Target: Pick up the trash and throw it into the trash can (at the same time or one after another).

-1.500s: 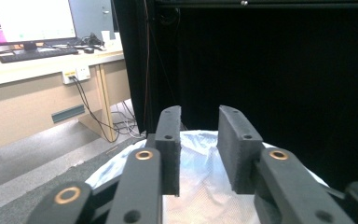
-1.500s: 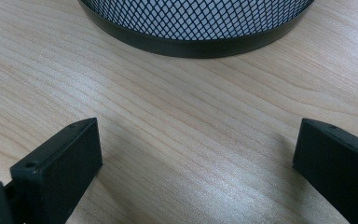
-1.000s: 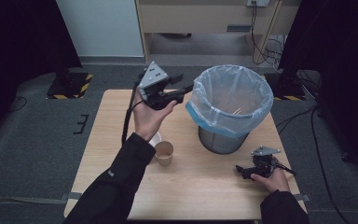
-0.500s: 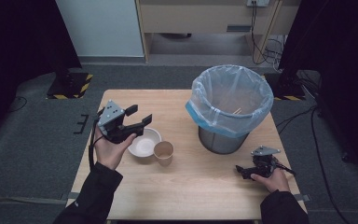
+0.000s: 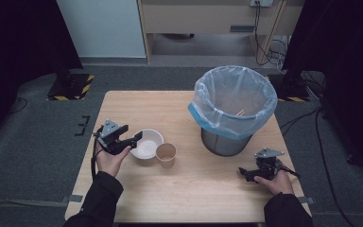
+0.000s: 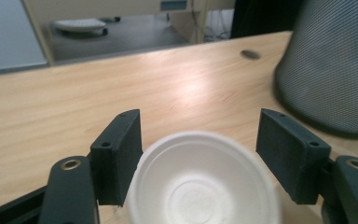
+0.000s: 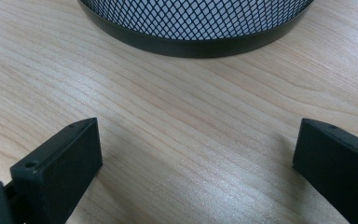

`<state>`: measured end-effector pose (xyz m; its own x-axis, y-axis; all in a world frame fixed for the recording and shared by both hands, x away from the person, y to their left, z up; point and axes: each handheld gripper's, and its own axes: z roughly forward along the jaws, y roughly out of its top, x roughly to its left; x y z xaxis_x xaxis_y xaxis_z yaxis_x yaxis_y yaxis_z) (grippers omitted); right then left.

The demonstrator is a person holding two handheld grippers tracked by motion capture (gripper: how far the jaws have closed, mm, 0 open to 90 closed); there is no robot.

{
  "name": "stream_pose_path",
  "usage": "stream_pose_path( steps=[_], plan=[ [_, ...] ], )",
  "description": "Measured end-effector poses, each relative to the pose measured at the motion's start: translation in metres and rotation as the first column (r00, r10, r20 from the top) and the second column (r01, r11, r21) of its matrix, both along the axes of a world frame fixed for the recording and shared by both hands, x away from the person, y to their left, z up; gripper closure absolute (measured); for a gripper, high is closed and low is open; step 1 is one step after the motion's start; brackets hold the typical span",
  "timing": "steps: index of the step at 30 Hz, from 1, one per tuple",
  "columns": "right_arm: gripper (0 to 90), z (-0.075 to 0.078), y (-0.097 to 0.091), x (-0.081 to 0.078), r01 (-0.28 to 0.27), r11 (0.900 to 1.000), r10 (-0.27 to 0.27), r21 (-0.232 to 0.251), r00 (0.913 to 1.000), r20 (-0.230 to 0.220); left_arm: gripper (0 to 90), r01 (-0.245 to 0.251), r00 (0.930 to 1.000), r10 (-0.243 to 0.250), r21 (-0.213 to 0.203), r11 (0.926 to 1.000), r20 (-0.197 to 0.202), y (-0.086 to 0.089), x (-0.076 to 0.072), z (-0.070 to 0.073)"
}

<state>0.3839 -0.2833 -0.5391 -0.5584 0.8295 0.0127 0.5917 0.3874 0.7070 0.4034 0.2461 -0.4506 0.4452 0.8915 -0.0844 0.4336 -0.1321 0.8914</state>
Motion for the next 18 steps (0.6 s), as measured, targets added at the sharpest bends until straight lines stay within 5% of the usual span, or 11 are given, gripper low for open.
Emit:
stream_pose_path(
  steps=[6, 18],
  plan=[
    [1.4, 0.0, 0.0, 0.0, 0.0, 1.0, 0.0, 0.0, 1.0, 0.0, 30.9, -0.036, 0.9973, 0.038, 0.03, 0.9989, -0.063, 0.008, 0.01, -0.027],
    [1.4, 0.0, 0.0, 0.0, 0.001, 1.0, -0.001, 0.0, 1.0, 0.0, 37.4, -0.024, 0.9884, 0.033, 0.065, 0.9976, -0.148, 0.013, 0.018, -0.051]
  ],
)
